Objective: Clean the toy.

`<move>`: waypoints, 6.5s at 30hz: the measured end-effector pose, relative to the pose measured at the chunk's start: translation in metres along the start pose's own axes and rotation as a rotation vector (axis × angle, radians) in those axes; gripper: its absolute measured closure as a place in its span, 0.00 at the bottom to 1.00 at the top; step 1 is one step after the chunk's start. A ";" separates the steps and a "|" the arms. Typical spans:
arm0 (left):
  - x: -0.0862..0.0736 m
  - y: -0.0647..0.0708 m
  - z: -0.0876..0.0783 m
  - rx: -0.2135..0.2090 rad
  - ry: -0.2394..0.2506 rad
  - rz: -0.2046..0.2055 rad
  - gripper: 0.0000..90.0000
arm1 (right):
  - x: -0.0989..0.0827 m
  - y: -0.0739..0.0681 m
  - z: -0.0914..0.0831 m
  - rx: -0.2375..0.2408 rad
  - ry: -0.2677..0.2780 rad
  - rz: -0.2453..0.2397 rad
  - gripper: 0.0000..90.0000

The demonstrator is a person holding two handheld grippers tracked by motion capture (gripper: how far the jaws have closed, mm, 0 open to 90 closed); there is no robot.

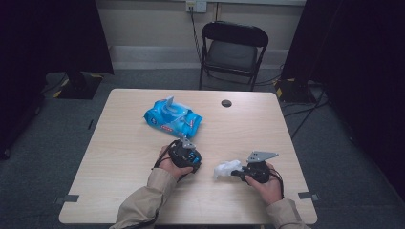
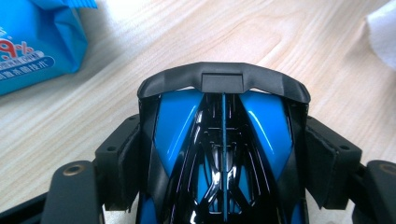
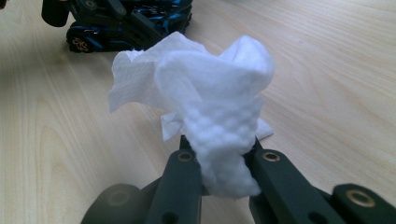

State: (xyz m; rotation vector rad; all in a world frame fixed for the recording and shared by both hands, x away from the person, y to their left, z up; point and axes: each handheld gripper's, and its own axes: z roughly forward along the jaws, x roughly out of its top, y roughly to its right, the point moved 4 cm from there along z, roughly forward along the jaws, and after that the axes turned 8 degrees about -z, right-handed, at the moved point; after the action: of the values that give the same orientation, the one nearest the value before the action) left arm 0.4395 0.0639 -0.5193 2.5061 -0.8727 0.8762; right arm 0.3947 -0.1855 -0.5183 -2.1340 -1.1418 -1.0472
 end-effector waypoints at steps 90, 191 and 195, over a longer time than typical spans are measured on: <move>0.024 0.029 -0.070 -0.295 0.285 0.045 0.28 | 0.095 0.004 -0.011 0.084 0.207 -0.089 0.95; 0.023 0.004 -0.078 -0.264 0.315 -0.021 0.28 | 0.080 -0.001 -0.009 0.206 0.260 -0.012 0.94; 0.025 0.006 -0.078 -0.278 0.315 -0.021 0.28 | 0.078 0.002 -0.012 0.186 0.258 -0.022 0.94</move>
State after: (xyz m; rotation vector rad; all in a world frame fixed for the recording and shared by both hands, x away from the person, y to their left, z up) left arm 0.4169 0.0868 -0.4441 2.0667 -0.7993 1.0295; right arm 0.4195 -0.1589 -0.4478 -1.7879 -1.0941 -1.1408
